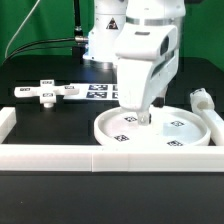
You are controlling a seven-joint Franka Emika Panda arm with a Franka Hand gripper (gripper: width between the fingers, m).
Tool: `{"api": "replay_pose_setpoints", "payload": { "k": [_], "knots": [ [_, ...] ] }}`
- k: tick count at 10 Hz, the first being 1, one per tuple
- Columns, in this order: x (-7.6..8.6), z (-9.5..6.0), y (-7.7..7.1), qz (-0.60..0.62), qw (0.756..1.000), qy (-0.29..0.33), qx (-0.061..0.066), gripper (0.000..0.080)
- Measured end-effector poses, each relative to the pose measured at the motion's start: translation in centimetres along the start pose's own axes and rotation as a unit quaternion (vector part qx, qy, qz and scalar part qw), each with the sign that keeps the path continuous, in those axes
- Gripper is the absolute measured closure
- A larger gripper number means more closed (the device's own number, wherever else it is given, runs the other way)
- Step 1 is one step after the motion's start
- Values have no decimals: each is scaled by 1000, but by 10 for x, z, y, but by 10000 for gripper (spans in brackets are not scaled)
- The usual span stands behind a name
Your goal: Assemble round table
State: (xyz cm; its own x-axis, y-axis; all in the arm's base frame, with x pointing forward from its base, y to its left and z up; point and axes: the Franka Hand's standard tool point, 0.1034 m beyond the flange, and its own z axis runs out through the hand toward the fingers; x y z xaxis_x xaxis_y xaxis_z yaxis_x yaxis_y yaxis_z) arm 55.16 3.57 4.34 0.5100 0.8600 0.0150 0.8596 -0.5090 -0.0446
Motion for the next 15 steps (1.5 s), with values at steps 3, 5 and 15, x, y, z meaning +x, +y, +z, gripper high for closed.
{"api": "replay_pose_setpoints", "payload": {
  "k": [3, 5, 15],
  "knots": [
    [3, -18, -25, 103, 995, 6, -14, 150],
    [14, -17, -35, 135, 991, 7, -14, 150],
    [43, -10, -72, 497, 868, 9, 14, 150]
  ]
}}
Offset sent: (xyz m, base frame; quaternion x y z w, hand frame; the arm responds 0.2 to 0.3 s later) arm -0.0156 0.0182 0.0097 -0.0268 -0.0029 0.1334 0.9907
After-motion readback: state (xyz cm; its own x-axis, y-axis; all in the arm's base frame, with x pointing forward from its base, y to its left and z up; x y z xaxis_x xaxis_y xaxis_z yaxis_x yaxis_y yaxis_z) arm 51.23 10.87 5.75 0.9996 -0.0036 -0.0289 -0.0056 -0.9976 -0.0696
